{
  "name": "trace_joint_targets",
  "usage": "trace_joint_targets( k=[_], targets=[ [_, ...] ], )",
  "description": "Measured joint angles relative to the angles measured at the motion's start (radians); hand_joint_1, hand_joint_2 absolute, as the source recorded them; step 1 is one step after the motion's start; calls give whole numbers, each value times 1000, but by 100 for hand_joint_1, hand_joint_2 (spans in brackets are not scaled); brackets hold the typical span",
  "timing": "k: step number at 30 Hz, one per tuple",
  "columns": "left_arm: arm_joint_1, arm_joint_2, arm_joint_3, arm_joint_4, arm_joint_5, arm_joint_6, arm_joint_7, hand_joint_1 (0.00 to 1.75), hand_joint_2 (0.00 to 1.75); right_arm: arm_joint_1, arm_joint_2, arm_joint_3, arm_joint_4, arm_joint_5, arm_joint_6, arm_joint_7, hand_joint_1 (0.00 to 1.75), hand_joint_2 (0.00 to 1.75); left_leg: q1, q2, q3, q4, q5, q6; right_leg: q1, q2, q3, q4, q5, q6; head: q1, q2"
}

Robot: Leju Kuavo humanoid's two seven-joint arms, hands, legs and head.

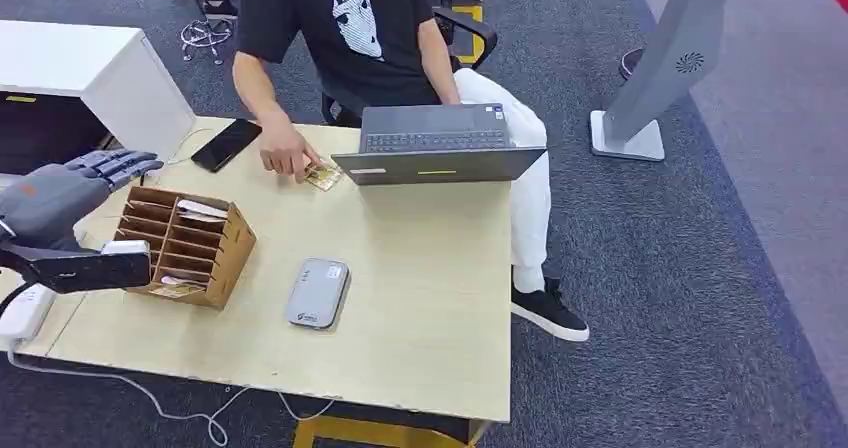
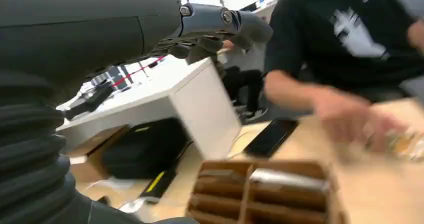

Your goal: Pass the card to the sensor for recognition and then transmit it.

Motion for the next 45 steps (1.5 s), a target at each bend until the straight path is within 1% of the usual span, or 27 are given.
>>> trace_joint_targets(
  k=[2,4,9,12,17,32,34,38,40,41,42,43,44,45],
  targets=[
    [44,10,15,3,-30,-27,7,0,175,-5,0,0,0,2,3,0,0,175,0,-4,0,0,0,0,0,-4,2,0,-1,0,0,0],
    [89,11,32,10,-49,-37,12,0,175,-8,0,0,0,11,3,0,0,175,0,-4,-1,0,1,0,0,-4,2,0,-1,0,0,0],
    [154,-6,75,34,-110,-22,17,0,175,-8,0,0,0,18,1,2,0,175,-1,-4,-1,0,1,0,0,-4,2,0,0,0,0,0],
    [174,-20,91,43,-120,-21,17,0,175,-8,0,0,0,18,0,2,0,175,-1,-5,-1,0,1,0,0,-4,2,0,0,0,0,0],
    [187,-34,101,50,-123,-21,17,0,175,-8,0,0,0,18,0,2,0,175,0,-5,-1,0,1,0,0,-5,2,0,0,0,0,0],
    [193,-42,103,58,-124,-16,17,0,175,-8,0,0,0,18,-1,2,0,175,0,-5,-1,0,1,0,0,-5,2,0,0,0,0,0],
    [193,-50,106,62,-146,-8,17,0,175,-8,0,0,0,18,0,2,0,175,-1,-5,-1,0,1,0,0,-5,2,0,0,0,0,0],
    [193,-53,106,63,-149,-7,17,0,175,-8,0,0,0,19,0,2,0,175,-1,-5,-1,0,1,0,0,-5,2,0,0,0,0,0],
    [193,-62,111,67,-172,0,16,0,175,-8,0,0,0,21,0,2,0,175,-1,-5,-1,0,1,0,0,-5,2,0,0,0,0,0],
    [188,-99,119,87,-230,20,12,0,175,-9,0,-3,0,30,0,1,0,175,-1,-5,-1,0,1,0,0,-5,2,0,0,0,0,0],
    [174,-146,119,115,-312,70,11,0,175,-9,0,-9,0,35,0,0,0,175,-1,-5,0,1,1,0,-1,-5,1,0,0,0,0,0],
    [116,-269,116,184,-482,206,31,0,175,-11,2,-15,-2,35,6,-4,0,175,-2,-12,-1,1,3,2,-1,-14,4,-1,0,0,0,0],
    [94,-321,112,209,-521,232,40,0,175,-15,5,-17,-2,35,6,-4,0,175,-1,-13,-1,1,3,2,-1,-14,4,-1,0,0,0,0],
    [74,-356,109,230,-543,249,48,0,175,-19,5,-19,-2,35,7,-4,0,175,-1,-13,-1,1,4,2,-1,-15,4,-1,0,0,0,0]
  ],
)
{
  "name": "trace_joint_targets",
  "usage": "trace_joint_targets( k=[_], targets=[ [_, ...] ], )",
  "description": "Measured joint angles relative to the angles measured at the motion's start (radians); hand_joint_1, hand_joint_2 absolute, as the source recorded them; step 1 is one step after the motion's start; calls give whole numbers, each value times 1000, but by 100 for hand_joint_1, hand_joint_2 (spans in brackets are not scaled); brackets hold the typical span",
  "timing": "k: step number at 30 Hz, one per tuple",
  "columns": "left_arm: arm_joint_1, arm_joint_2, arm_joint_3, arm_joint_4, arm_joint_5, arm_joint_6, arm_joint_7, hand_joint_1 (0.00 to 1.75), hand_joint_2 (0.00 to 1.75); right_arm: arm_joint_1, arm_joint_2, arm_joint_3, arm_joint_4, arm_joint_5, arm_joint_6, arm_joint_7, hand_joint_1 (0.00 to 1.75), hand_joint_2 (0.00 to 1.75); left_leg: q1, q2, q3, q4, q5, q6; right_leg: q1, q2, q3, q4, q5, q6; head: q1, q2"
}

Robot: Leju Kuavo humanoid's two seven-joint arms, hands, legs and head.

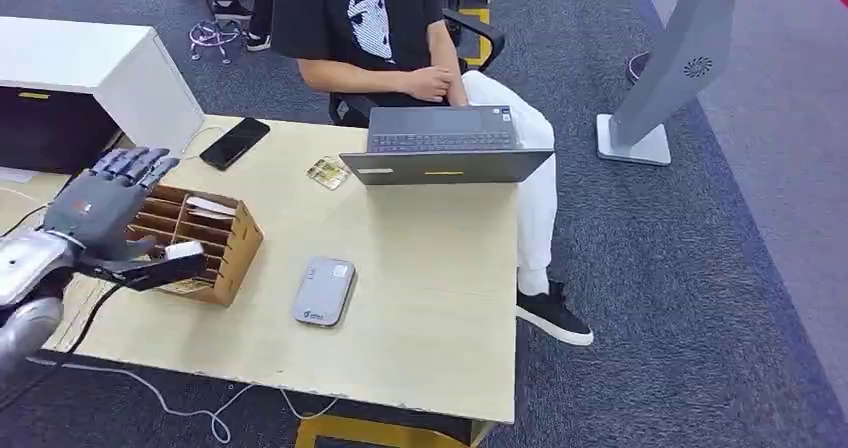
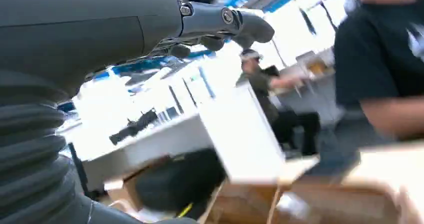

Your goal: Pass the card to the sensor for recognition and then transmit it.

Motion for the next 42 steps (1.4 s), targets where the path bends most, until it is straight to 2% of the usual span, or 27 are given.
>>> trace_joint_targets(
  k=[4,9,17,23,25,26,28,30,32,39,42],
  targets=[
    [-67,-115,-19,72,-48,20,22,0,175,-4,3,-10,-1,12,2,-1,0,175,0,1,0,1,0,0,0,2,-1,0,2,2,0,0],
    [-115,-186,-36,135,-75,17,34,0,175,-3,4,-22,-1,18,2,-1,0,175,0,2,0,1,0,0,0,2,-1,0,2,2,0,0],
    [-138,-239,-45,185,-87,17,34,0,175,-3,4,-29,-1,18,1,-1,0,175,0,3,0,1,0,0,0,3,-2,0,2,2,0,0],
    [-144,-259,-46,203,-87,17,34,0,175,-2,4,-31,-1,18,1,-3,0,175,0,4,0,1,0,0,0,4,-2,0,2,2,0,0],
    [-150,-263,-47,208,-60,7,15,0,175,-2,4,-32,-1,18,2,-3,0,175,0,4,0,1,0,0,0,4,-2,0,2,2,0,0],
    [-153,-268,-48,211,13,-35,-29,0,175,-2,4,-33,-1,18,5,-5,0,175,0,4,0,1,0,0,0,4,-2,0,2,2,0,0],
    [-156,-264,-48,214,210,-158,-121,0,175,-2,4,-35,-1,30,10,-12,0,175,0,4,-1,1,0,0,0,4,-2,0,2,2,0,0],
    [-158,-231,-60,208,322,-223,-153,0,175,-2,4,-39,-1,37,17,-14,0,175,1,7,-1,1,0,0,0,7,-2,1,2,1,1,0],
    [-173,-187,-69,194,383,-264,-164,0,175,1,3,-43,-1,37,19,-14,0,175,1,8,-1,1,0,0,0,9,-4,1,2,1,0,0],
    [-188,-87,-82,158,512,-317,-176,0,175,3,3,-51,-1,51,22,-14,0,175,1,8,-1,0,0,0,1,9,-3,1,2,1,0,0],
    [-188,-59,-88,146,522,-318,-177,0,175,3,3,-53,-1,52,22,-14,0,175,1,7,-1,0,0,0,1,8,-3,1,2,1,0,0]
  ],
)
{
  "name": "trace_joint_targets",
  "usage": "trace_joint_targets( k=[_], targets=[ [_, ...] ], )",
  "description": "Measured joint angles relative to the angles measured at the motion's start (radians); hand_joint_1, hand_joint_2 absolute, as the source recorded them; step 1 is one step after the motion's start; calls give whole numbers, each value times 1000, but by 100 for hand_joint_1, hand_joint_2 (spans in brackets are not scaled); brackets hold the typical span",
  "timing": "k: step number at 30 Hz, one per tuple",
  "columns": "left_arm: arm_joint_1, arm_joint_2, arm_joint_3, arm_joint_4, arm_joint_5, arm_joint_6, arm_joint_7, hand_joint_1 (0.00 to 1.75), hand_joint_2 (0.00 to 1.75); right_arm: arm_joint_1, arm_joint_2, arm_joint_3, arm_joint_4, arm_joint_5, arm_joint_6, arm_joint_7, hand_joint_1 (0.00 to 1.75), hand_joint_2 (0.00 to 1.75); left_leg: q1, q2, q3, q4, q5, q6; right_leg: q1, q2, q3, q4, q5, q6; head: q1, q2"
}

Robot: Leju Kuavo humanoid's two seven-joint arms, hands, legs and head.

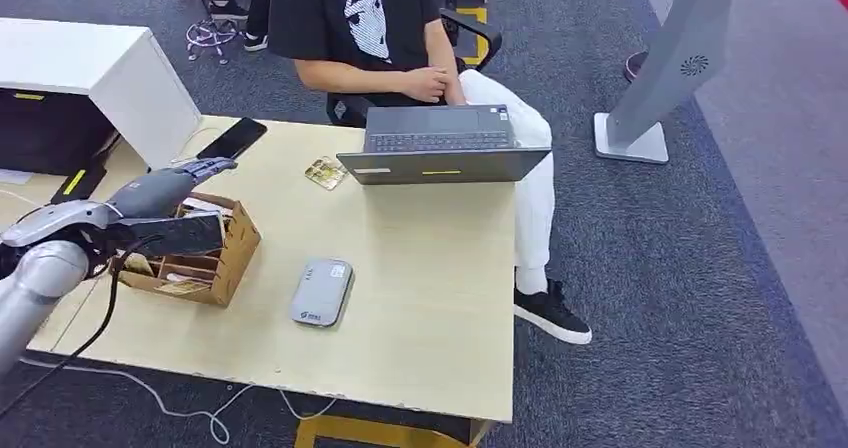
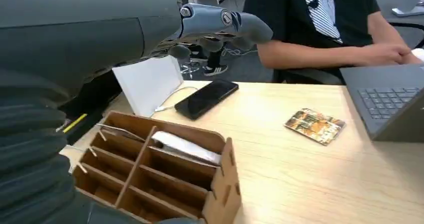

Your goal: Pass the card to the sensor for recognition and then transmit it.

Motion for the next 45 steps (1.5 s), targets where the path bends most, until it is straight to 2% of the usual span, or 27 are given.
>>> trace_joint_targets(
  k=[2,5,8,11,15,17,20,24,29,40,45],
  targets=[
    [0,14,-5,-8,11,-5,-1,0,175,-1,0,-1,0,2,0,0,0,175,0,0,0,0,0,0,0,0,1,0,0,0,0,0],
    [0,82,-18,-40,66,-29,4,0,175,0,0,-1,0,14,3,-3,0,175,0,3,0,0,0,0,0,3,0,0,0,0,0,0],
    [-3,130,-22,-64,84,-39,8,0,175,1,0,-2,0,18,6,-3,0,175,0,1,0,0,0,0,0,1,0,0,0,0,0,0],
    [-17,192,-38,-95,108,-91,37,0,175,-1,0,-4,0,20,7,-3,0,175,1,2,0,0,0,0,0,1,-1,0,0,0,0,0],
    [-109,281,-87,-130,88,-156,112,0,175,0,0,-16,0,33,13,-2,0,175,1,1,-1,0,0,0,1,1,-1,0,0,0,0,0],
    [-160,306,-115,-134,62,-159,142,0,175,0,0,-24,0,34,13,0,0,175,0,1,-1,0,0,0,1,1,-1,0,0,0,0,0],
    [-197,326,-143,-135,47,-158,153,0,175,0,0,-30,-1,34,12,0,0,175,0,0,-1,0,0,0,1,0,0,0,0,0,0,0],
    [-244,331,-189,-135,-67,-136,214,0,175,-1,0,-40,-2,34,5,0,0,175,0,0,-1,0,0,0,0,0,0,0,0,0,0,0],
    [-275,298,-245,-101,-158,-75,231,0,175,-2,0,-54,-4,36,-1,0,0,175,0,0,-1,0,0,0,0,0,0,0,0,0,0,0],
    [-287,222,-307,-42,-184,-51,229,0,175,-3,0,-76,-4,35,0,0,0,175,0,0,-1,0,0,0,0,0,0,0,0,0,0,0],
    [-292,207,-321,-26,-186,-51,229,0,175,-3,0,-78,-4,35,0,0,0,175,0,0,-1,0,0,0,0,0,0,0,0,0,0,0]
  ],
)
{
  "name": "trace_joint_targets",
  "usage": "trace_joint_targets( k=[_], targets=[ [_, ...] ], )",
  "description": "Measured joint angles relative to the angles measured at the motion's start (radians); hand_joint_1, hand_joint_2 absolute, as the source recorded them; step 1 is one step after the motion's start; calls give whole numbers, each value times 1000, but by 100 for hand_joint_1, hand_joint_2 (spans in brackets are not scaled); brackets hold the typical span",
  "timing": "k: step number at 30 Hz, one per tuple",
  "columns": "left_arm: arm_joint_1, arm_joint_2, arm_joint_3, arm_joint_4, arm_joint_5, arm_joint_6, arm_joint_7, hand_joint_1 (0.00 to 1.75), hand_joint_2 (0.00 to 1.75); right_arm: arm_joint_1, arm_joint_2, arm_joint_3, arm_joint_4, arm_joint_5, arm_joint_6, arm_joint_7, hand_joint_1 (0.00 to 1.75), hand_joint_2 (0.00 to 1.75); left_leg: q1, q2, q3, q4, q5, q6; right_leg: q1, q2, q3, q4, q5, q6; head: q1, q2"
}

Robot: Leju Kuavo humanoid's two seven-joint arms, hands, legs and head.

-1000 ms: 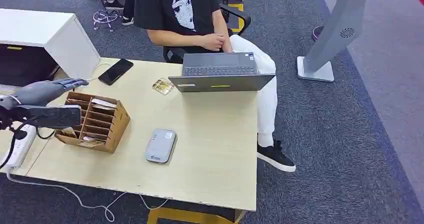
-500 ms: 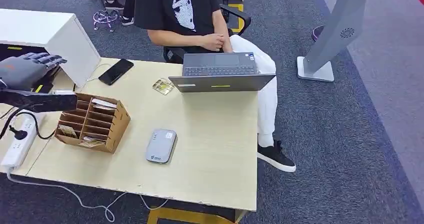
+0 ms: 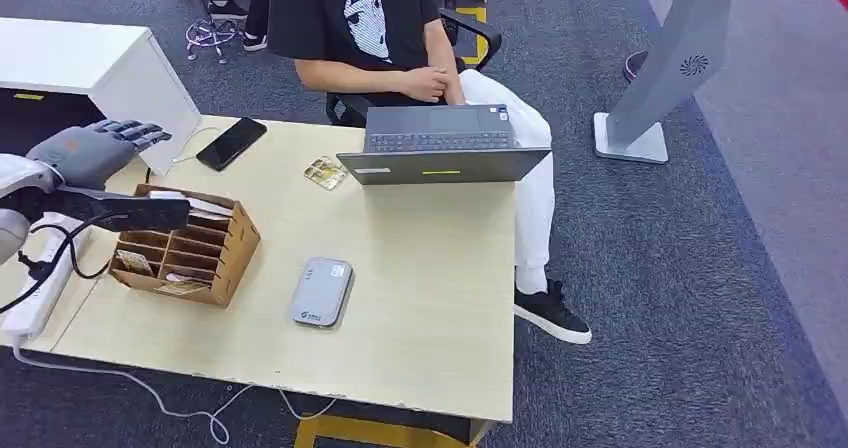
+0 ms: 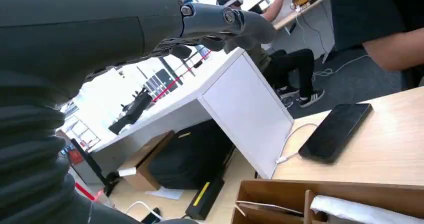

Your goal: Pass the card to the sensor for recognition and then transmit it.

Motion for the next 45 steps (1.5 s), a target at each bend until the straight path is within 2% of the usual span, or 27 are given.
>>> trace_joint_targets(
  k=[20,28,45],
  targets=[
    [-20,-42,-13,48,-7,-12,-19,0,175,0,0,-15,0,17,0,-2,0,175,0,0,0,0,0,0,0,0,0,0,0,0,0,0],
    [-38,-81,-45,103,-39,-9,-19,0,175,0,0,-24,0,20,0,-6,0,175,0,0,0,0,0,0,0,0,0,0,0,0,0,0],
    [-57,-119,-87,164,-42,-5,-37,0,175,0,2,-32,0,38,0,-3,0,175,0,0,0,0,0,0,0,0,0,0,0,0,0,0]
  ],
)
